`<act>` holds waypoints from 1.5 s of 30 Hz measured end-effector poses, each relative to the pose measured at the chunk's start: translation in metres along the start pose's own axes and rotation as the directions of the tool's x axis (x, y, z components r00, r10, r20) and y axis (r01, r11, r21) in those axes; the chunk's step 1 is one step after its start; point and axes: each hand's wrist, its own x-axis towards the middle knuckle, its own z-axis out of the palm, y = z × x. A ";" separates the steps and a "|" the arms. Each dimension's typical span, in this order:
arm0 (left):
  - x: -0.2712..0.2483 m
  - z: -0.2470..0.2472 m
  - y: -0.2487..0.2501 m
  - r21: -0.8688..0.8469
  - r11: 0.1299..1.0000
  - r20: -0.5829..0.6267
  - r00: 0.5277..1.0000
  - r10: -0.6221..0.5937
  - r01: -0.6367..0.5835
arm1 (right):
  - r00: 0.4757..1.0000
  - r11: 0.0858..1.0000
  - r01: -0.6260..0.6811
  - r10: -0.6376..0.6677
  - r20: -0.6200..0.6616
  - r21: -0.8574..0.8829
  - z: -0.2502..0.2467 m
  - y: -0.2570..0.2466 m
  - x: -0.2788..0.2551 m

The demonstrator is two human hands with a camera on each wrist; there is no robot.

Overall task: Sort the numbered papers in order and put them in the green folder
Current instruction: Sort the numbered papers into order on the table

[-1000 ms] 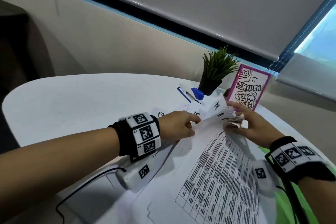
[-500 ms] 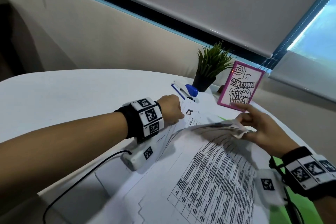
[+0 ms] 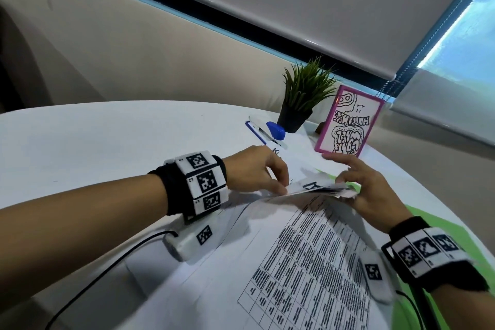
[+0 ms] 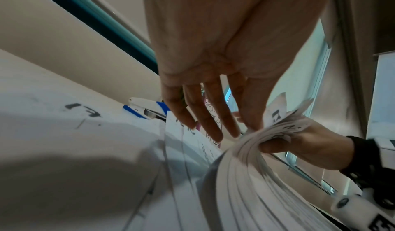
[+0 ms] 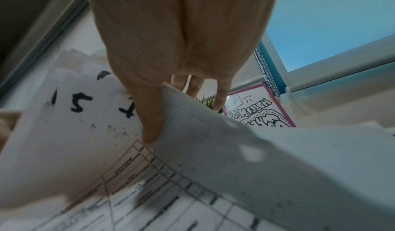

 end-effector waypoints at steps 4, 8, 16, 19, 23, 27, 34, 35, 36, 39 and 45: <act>0.001 -0.003 -0.005 -0.058 0.996 0.006 0.998 -0.061 0.061 | 0.996 0.991 -0.086 0.084 0.015 0.104 0.002 0.005 -0.005; 0.018 0.001 -0.014 0.053 0.954 -0.201 0.939 -0.278 0.294 | 0.991 0.953 -0.122 0.134 -0.026 0.279 0.002 -0.003 -0.006; 0.019 0.009 -0.009 -0.148 0.957 -0.288 0.915 -0.284 0.251 | 0.992 0.963 -0.115 0.126 -0.031 0.242 -0.001 0.007 -0.008; 0.014 0.002 -0.004 -0.012 0.990 -0.210 0.968 -0.140 0.140 | 0.993 0.970 -0.105 0.114 -0.030 0.220 0.000 0.008 -0.005; 0.004 -0.004 0.005 -0.024 0.998 -0.003 0.998 -0.063 0.063 | 0.982 0.938 -0.187 0.177 0.061 0.290 0.001 0.011 -0.004; -0.001 -0.036 -0.011 0.105 0.976 -0.150 0.973 -0.174 0.191 | 0.984 0.930 -0.172 0.175 0.019 0.325 -0.001 0.006 -0.007; -0.015 -0.088 -0.066 0.339 0.835 -0.313 0.889 -0.335 0.434 | 0.990 0.918 -0.139 0.135 0.038 0.372 -0.003 0.003 -0.008; -0.015 -0.086 -0.070 0.328 0.846 -0.294 0.897 -0.331 0.420 | 0.991 0.923 -0.130 0.123 0.043 0.362 -0.003 0.006 -0.008; -0.015 -0.083 -0.072 0.303 0.862 -0.275 0.903 -0.329 0.406 | 0.991 0.918 -0.134 0.129 0.040 0.373 -0.002 0.009 -0.007; -0.010 -0.073 -0.070 0.257 0.886 -0.239 0.914 -0.328 0.385 | 0.993 0.921 -0.118 0.119 0.022 0.372 -0.002 0.012 -0.005; -0.002 -0.064 -0.065 0.421 0.773 -0.321 0.875 -0.362 0.474 | 0.993 0.934 -0.114 0.103 0.049 0.340 -0.003 0.009 -0.008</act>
